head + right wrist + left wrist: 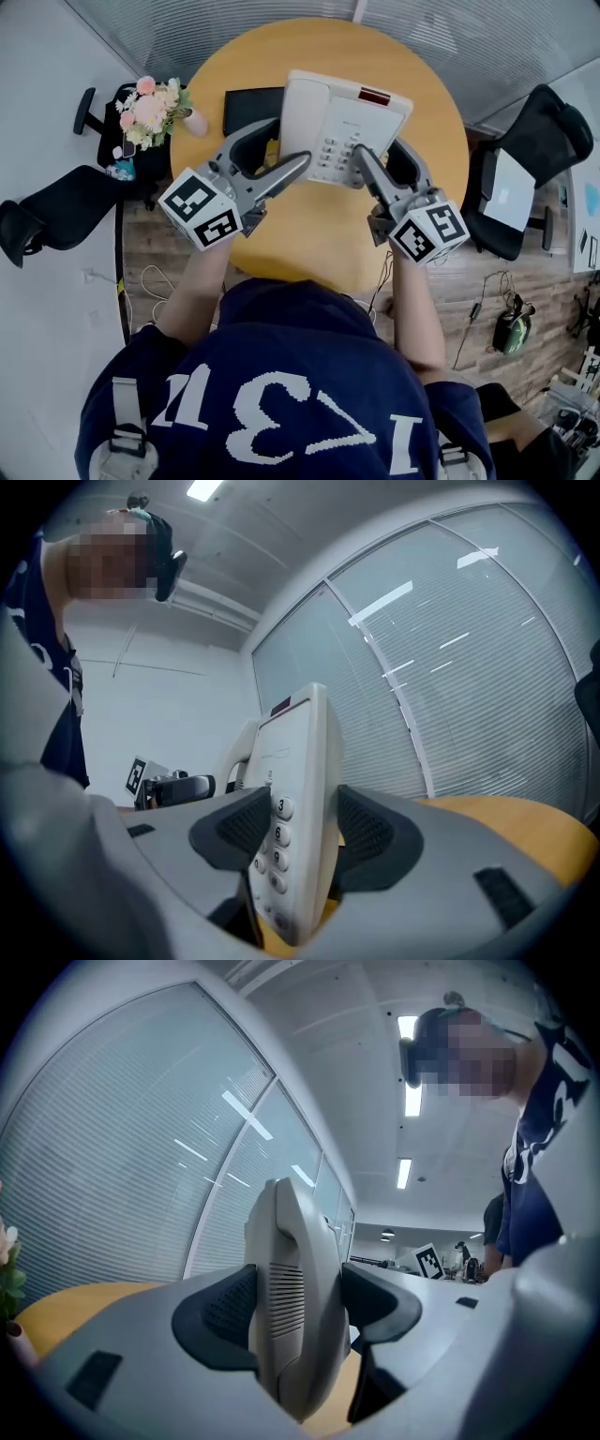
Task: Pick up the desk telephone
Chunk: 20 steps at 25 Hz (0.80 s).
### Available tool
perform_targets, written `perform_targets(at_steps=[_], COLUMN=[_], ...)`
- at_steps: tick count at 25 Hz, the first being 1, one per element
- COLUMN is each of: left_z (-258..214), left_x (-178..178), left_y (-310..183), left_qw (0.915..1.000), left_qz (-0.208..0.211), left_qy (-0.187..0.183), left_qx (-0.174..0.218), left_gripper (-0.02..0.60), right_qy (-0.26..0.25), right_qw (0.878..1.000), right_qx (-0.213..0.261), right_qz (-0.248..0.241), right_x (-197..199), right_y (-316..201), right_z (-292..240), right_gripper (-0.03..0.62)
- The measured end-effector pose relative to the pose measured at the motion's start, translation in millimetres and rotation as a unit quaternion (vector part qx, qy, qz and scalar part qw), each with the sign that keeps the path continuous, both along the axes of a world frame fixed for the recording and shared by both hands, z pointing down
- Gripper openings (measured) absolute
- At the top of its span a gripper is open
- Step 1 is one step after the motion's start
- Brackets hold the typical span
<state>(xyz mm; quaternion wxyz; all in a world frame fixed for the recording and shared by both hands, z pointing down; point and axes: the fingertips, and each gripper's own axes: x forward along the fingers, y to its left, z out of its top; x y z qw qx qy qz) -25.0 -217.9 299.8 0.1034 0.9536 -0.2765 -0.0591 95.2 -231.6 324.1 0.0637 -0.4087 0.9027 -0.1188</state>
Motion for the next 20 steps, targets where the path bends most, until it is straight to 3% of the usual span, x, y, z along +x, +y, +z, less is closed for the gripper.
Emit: perform_targets(at_steps=[20], left_z=[-15.7], left_x=[-3.0], left_y=[10.0], left_qw=[0.9998], left_qz=[-0.008], left_qy=[0.005], left_qx=[0.016], left_gripper=[0.293], right_qy=[0.003], right_qw=[1.0], right_qx=[0.016], right_qz=[-0.002], right_x=[-2.9], right_y=[8.5], right_z=[-18.3], right_gripper=[0.233])
